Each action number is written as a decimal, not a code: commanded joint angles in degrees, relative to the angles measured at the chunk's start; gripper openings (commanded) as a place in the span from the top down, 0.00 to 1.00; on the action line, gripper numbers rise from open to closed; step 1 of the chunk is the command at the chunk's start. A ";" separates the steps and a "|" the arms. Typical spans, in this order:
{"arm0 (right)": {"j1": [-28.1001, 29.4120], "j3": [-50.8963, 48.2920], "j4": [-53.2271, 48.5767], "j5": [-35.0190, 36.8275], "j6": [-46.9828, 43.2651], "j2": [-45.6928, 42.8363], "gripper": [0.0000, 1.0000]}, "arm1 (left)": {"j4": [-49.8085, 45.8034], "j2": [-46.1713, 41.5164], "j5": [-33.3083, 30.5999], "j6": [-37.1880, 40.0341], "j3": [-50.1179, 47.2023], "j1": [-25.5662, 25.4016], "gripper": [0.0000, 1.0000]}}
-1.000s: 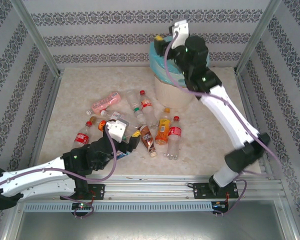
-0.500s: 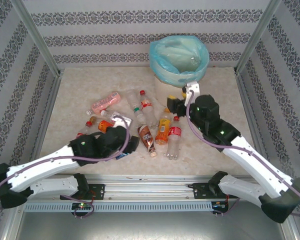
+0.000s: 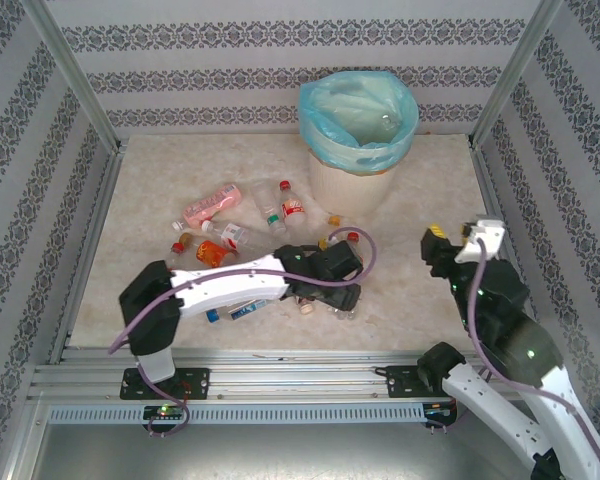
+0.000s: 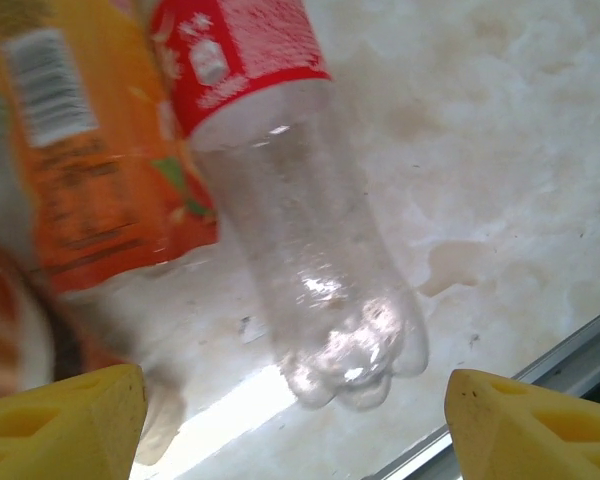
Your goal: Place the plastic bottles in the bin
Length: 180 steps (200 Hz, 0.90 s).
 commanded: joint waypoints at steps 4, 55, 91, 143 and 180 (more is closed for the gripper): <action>-0.28 -0.24 -2.79 5.86 -2.25 -3.68 0.41 | -0.97 4.84 1.66 -2.10 4.24 -1.53 0.22; -0.30 0.18 -6.17 7.27 -5.08 -4.77 0.40 | -0.70 9.95 -0.29 -2.43 6.37 -3.33 0.21; -0.28 -0.61 -5.31 5.95 -4.25 -4.78 0.39 | -0.61 13.47 0.08 -1.71 7.83 -3.33 0.22; -0.26 0.01 -6.92 4.05 -2.63 -4.66 0.38 | 0.54 14.16 -0.01 -1.22 6.97 -3.31 0.35; -0.27 -0.30 -7.21 5.85 -4.14 -5.14 0.36 | 1.35 12.86 0.61 -0.47 5.29 -3.33 0.45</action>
